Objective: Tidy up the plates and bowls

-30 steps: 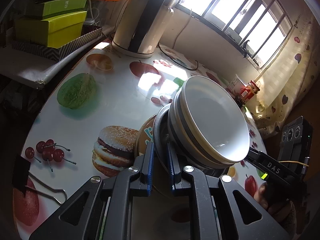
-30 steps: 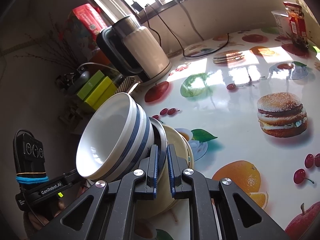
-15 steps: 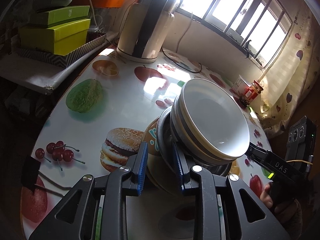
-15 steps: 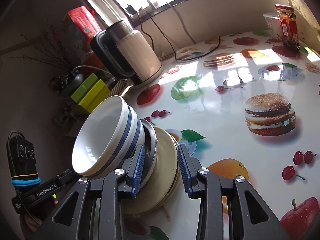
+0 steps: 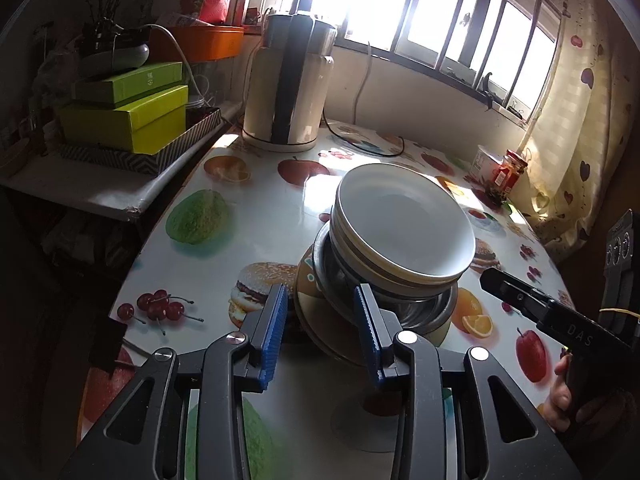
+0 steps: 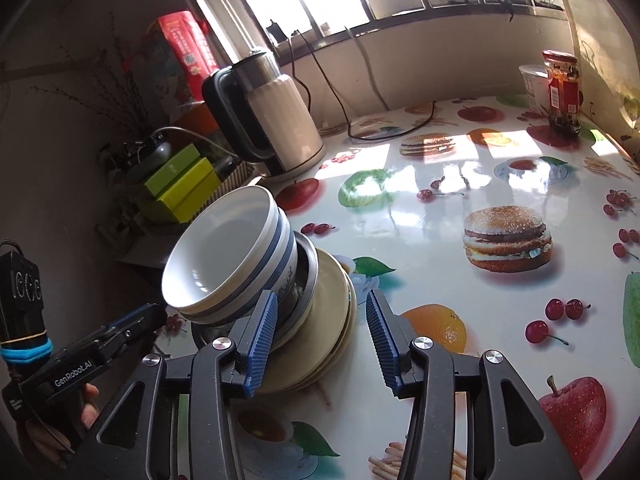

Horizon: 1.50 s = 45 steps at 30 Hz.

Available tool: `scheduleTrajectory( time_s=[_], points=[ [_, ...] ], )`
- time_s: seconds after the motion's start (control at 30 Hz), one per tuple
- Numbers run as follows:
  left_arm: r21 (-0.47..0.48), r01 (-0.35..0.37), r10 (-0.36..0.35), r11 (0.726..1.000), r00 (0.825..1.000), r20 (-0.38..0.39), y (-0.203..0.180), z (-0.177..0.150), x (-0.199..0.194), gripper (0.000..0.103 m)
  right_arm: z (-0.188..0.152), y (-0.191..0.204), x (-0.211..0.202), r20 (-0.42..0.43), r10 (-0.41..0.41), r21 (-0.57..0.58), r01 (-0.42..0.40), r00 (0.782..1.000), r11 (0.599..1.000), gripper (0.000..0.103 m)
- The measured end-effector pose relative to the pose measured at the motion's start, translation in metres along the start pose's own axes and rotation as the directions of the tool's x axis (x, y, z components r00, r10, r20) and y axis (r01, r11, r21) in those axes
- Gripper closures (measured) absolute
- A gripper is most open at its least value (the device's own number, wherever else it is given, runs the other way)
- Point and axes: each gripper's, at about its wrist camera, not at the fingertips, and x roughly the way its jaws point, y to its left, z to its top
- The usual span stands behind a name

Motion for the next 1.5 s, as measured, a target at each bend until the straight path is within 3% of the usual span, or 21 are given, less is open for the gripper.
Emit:
scheduleTrajectory(
  time_s=[0.1,0.2,0.57,0.77,1.2,1.5],
  points=[
    [0.015,-0.034,0.034,0.999,0.999,-0.009,-0.005,-0.007,-0.002,0.056,-0.007,0.004,-0.006,0.001,-0.027,-0.022,0.027,1.000,0.999,0.054],
    [0.042,-0.082,0.082,0.996,0.997,0.010,-0.011,-0.017,-0.008,0.056,-0.013,0.006,-0.013,0.012,-0.058,-0.033,0.058,0.998,0.998,0.051],
    [0.069,-0.112,0.116,0.991,0.992,-0.055,-0.027,-0.054,0.004,0.056,-0.046,0.017,-0.014,-0.027,-0.193,-0.122,0.188,0.981,0.975,0.042],
    [0.098,-0.121,0.132,0.988,0.985,-0.112,-0.032,-0.074,0.016,0.056,-0.066,0.022,-0.001,-0.085,-0.208,-0.156,0.193,0.974,0.969,0.041],
    [0.089,-0.126,0.139,0.988,0.976,-0.166,-0.030,-0.083,0.029,0.055,-0.079,0.020,0.013,-0.147,-0.248,-0.157,0.225,0.958,0.962,0.041],
    [0.102,-0.135,0.150,0.986,0.976,-0.161,-0.034,-0.084,0.030,0.055,-0.082,0.019,0.016,-0.156,-0.260,-0.157,0.236,0.953,0.959,0.036]
  ],
)
